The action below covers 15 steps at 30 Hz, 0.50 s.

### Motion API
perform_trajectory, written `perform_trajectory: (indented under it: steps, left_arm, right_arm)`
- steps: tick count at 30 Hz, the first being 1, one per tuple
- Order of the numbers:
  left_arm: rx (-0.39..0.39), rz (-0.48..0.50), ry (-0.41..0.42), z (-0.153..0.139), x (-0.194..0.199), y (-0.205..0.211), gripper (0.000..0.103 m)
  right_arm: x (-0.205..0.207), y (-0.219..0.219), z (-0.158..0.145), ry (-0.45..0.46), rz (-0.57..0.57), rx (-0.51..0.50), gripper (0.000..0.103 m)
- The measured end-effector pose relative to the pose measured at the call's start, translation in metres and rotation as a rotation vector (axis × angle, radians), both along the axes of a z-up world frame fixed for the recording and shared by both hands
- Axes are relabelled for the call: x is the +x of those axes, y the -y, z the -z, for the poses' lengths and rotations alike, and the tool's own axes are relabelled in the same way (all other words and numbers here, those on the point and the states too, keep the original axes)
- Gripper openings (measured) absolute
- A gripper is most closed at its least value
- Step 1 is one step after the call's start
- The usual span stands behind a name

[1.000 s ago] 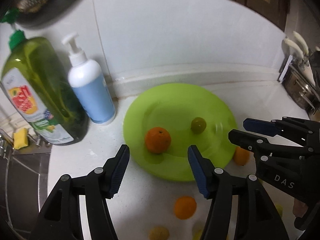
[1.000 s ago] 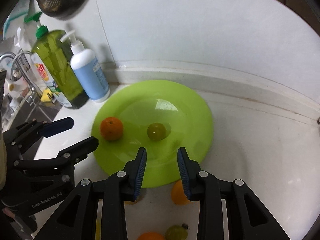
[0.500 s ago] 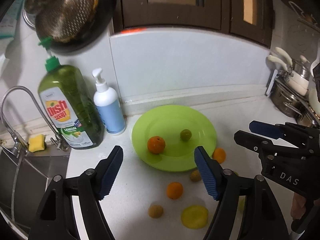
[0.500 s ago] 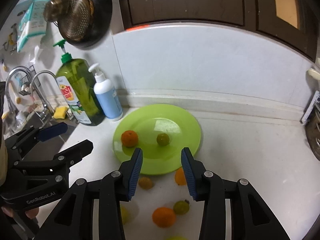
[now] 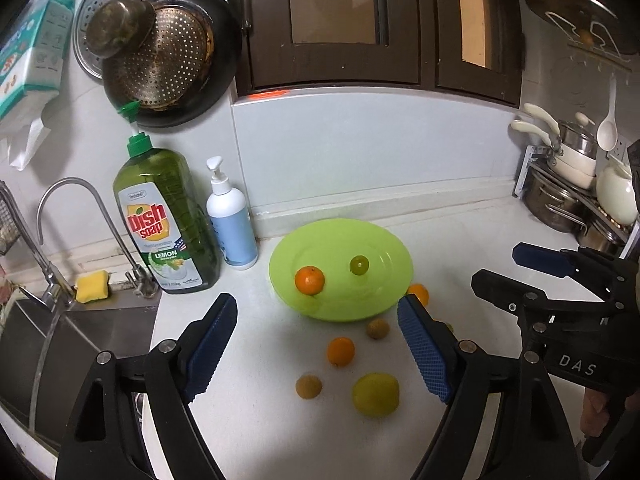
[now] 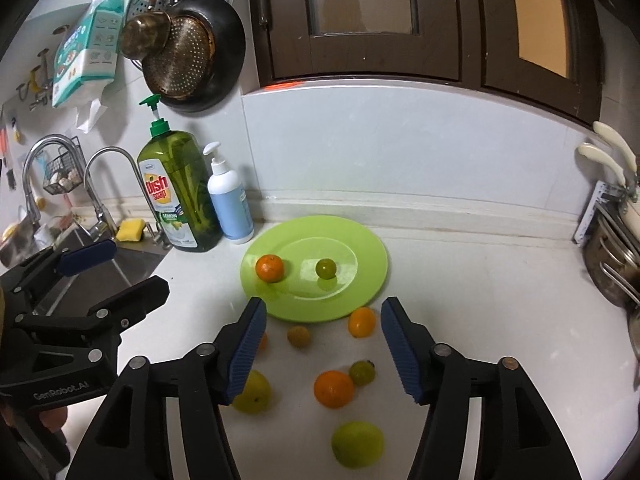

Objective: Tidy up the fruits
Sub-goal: 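Withdraw both open tools from the plate toward the remaining fruits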

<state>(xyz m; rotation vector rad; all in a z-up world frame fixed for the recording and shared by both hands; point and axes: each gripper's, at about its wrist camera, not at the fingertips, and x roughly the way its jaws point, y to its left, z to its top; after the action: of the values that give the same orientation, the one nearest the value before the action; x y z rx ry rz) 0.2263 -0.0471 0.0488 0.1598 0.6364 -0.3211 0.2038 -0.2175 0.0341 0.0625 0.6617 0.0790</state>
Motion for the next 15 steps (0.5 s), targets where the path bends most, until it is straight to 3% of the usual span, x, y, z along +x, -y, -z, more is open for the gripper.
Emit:
perform_trajectory:
  steps: [15]
  left_arm:
    - [0.036, 0.031, 0.003, 0.026, -0.03, 0.002, 0.082]
  right_arm:
    - [-0.029, 0.002, 0.03, -0.045, 0.053, -0.008, 0.062]
